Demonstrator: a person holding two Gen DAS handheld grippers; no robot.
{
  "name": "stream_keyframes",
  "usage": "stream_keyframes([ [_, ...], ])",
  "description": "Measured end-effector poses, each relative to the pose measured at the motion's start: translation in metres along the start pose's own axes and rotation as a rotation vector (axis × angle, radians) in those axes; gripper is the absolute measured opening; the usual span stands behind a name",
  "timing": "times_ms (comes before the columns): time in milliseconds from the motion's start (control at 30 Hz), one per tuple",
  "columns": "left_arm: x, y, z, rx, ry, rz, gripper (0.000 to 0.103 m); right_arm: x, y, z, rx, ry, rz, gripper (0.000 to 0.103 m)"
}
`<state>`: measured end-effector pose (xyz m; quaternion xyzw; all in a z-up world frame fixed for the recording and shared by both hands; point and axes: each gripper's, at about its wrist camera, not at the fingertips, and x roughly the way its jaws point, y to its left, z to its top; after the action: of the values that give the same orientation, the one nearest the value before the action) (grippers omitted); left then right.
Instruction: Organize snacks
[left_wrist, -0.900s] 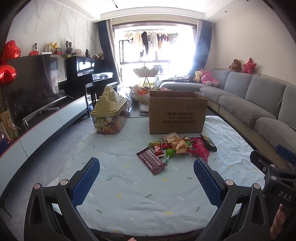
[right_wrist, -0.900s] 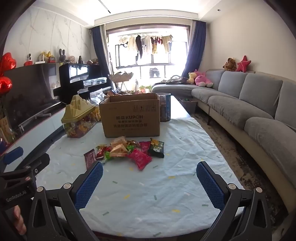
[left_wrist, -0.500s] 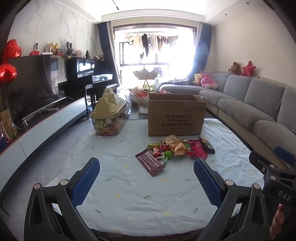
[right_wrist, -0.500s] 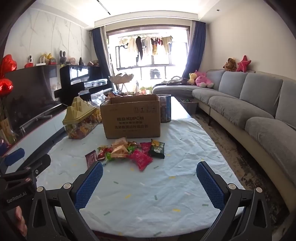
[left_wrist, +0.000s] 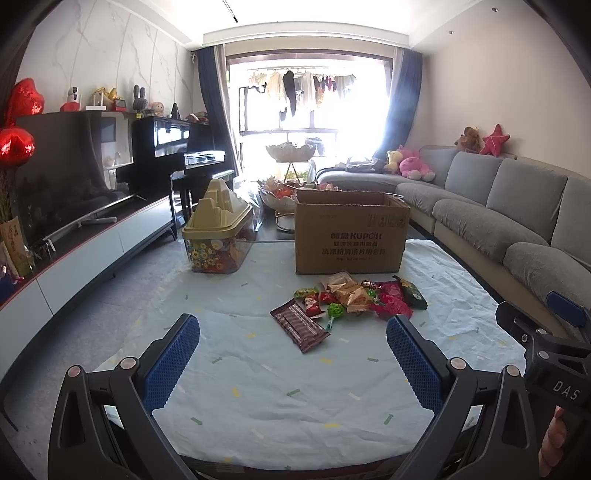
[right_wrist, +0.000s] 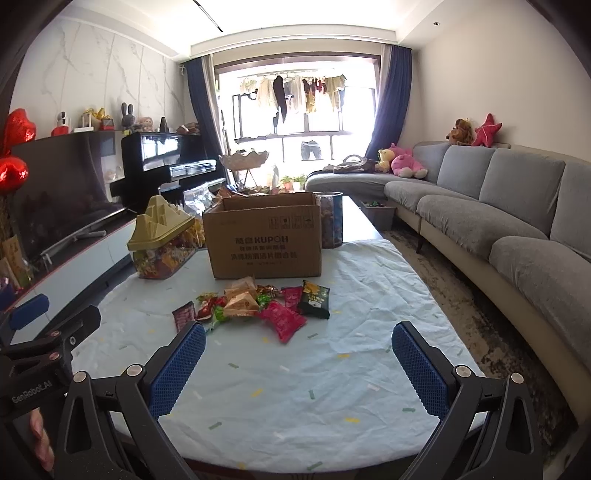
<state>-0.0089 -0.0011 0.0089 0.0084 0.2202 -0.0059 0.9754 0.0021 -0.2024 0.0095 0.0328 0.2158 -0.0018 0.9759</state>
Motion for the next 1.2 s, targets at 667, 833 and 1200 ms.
stream_keyframes([
  [667,-0.0011,0.0005,-0.0009,-0.001,-0.001,-0.001,0.103,-0.0009,0.0023,0.0006,-0.009,-0.006,0.005,0.102],
  [833,-0.0025,-0.0002,-0.0002,0.000,-0.003,-0.002,0.103,-0.0011,0.0025,0.0006,-0.009,-0.006,0.005,0.102],
  [1200,-0.0057,-0.0011,0.0013,-0.001,-0.005,-0.003,0.103,-0.0019,0.0054,0.0017,-0.011,-0.009,0.007,0.102],
])
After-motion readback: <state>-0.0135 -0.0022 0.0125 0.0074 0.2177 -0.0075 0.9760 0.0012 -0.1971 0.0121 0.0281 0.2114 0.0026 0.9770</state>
